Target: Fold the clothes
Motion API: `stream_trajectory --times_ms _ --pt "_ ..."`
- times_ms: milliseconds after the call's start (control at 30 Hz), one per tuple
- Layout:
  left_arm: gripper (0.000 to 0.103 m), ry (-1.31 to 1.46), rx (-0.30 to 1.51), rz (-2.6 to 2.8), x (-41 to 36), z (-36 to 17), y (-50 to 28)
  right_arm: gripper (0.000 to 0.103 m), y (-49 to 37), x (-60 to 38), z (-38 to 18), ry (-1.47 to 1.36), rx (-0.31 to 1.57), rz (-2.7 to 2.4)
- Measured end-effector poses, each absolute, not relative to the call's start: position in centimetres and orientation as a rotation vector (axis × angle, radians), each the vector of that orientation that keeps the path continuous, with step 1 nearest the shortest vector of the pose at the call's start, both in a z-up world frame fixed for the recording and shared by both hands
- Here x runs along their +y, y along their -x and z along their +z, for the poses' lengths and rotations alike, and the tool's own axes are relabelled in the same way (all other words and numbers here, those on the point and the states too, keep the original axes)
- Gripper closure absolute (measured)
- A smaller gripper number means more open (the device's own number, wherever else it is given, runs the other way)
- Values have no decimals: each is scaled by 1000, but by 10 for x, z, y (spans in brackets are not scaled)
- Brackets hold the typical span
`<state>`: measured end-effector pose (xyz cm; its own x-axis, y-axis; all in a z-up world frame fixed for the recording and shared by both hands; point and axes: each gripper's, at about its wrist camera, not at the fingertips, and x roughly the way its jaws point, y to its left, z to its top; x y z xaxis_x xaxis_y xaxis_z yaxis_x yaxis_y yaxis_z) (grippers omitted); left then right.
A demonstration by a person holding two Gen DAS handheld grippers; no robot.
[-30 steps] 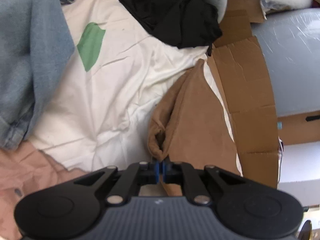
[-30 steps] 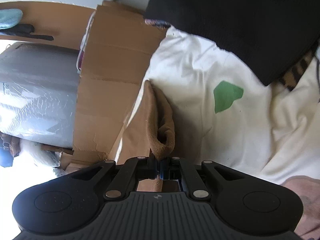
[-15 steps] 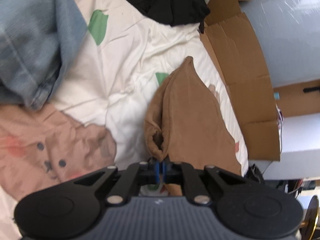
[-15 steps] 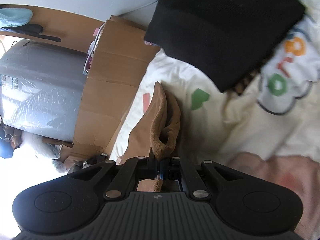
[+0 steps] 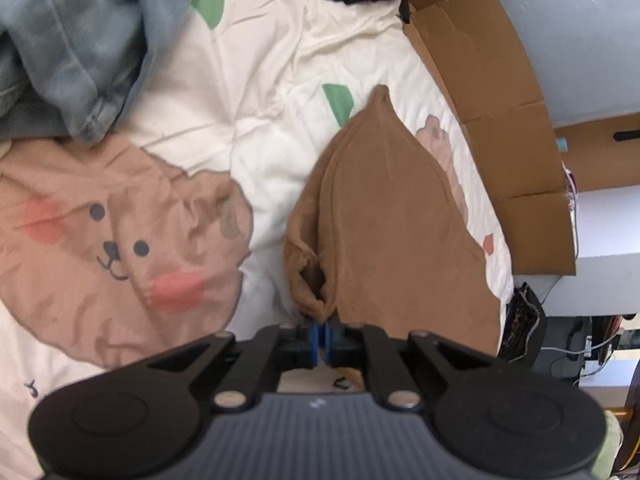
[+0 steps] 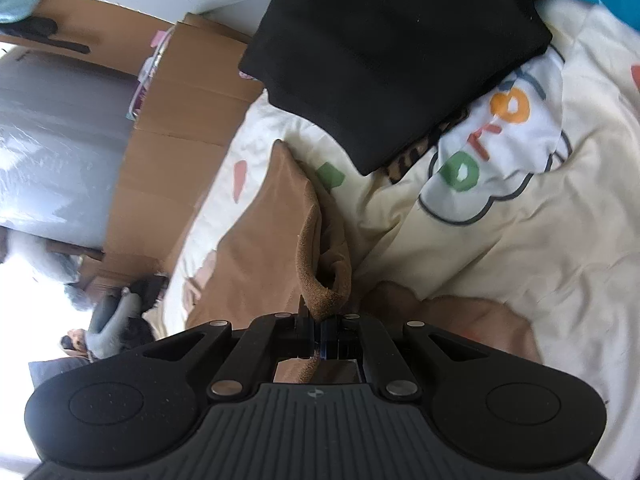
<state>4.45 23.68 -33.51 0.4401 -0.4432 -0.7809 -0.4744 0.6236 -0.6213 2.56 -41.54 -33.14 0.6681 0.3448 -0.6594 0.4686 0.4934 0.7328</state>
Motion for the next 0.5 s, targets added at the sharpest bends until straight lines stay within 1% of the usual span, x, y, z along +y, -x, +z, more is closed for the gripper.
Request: stream_trajectory --times_ms 133,367,500 --pt "100 959 1167 35 236 -340 -41 102 -26 -417 -339 -1105 930 -112" --pt "100 962 1142 45 242 -340 -32 102 -11 -414 -351 -1151 940 -157" --pt "100 962 1162 54 244 -347 -31 102 0 -411 -356 -1154 953 -187"
